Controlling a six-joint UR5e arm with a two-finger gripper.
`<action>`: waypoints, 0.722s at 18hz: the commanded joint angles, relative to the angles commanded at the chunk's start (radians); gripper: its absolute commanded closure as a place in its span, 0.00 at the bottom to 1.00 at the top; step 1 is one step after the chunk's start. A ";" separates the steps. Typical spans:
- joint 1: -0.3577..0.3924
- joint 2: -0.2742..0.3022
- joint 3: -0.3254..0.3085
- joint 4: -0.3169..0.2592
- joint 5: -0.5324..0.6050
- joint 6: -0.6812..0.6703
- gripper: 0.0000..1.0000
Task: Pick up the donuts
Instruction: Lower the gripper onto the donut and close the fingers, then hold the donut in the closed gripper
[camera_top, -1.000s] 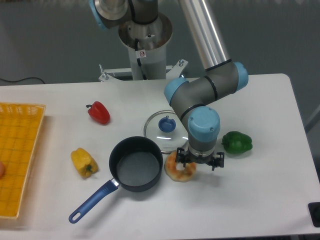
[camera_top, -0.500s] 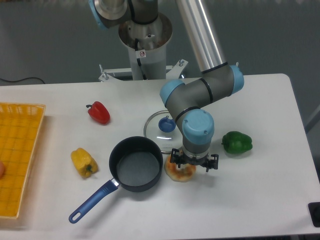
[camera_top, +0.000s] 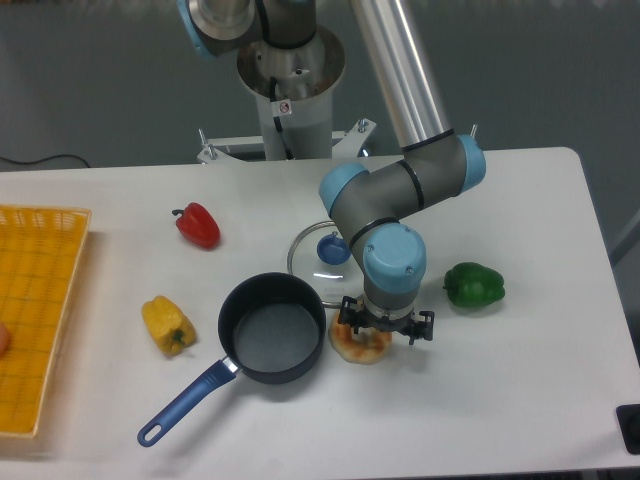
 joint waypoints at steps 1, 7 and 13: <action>0.000 0.000 0.000 0.000 0.000 0.000 0.03; 0.000 0.000 0.000 0.000 0.002 0.000 0.11; 0.000 -0.002 0.000 0.000 0.002 0.000 0.15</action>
